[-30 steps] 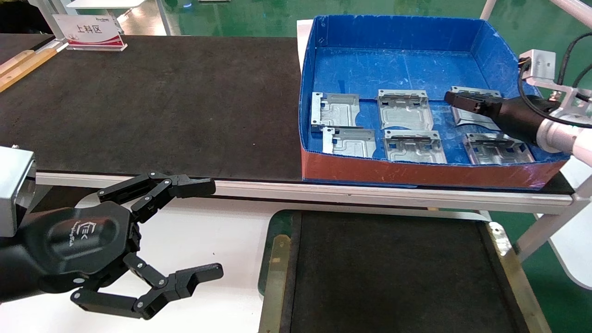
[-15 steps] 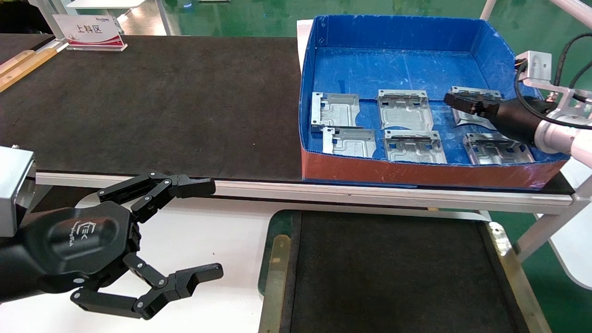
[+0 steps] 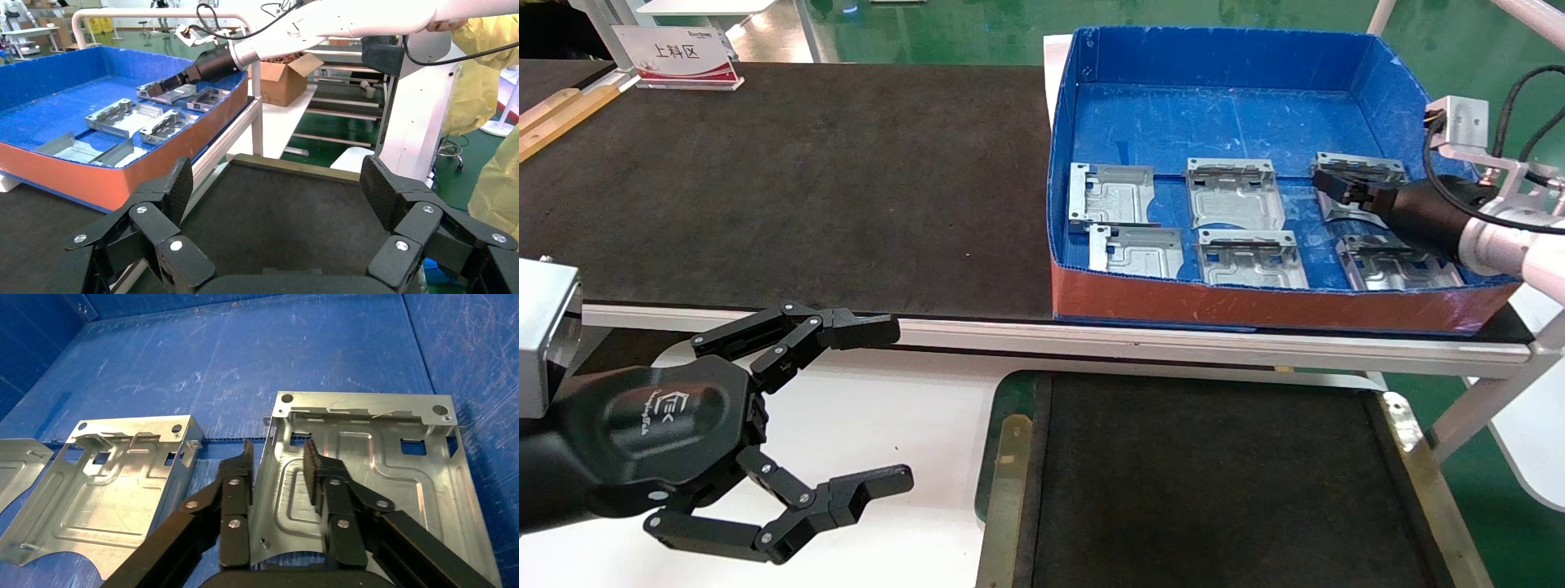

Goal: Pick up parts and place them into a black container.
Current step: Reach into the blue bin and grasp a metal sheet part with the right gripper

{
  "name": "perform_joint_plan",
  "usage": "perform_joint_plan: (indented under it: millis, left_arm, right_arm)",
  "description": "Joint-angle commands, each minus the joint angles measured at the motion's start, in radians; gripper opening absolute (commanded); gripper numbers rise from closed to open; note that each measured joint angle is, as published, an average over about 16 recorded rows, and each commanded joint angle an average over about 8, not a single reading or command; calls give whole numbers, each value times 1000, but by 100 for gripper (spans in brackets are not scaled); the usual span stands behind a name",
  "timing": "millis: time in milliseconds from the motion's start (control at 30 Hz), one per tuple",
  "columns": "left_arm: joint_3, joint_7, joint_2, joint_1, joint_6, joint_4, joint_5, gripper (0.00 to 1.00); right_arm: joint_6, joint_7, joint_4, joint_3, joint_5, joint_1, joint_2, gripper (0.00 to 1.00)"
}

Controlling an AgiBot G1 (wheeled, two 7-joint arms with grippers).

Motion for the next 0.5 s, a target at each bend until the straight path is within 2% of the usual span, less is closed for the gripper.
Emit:
perform_joint_plan:
  millis: [33, 500]
  left_arm:
    - [0, 0, 0, 0, 0, 0, 0, 100]
    - [0, 0, 0, 0, 0, 0, 0, 100]
  right_arm:
    - [0, 1, 2, 0, 1, -2, 0, 0]
    - [-1, 6, 5, -1, -1, -9, -1, 0]
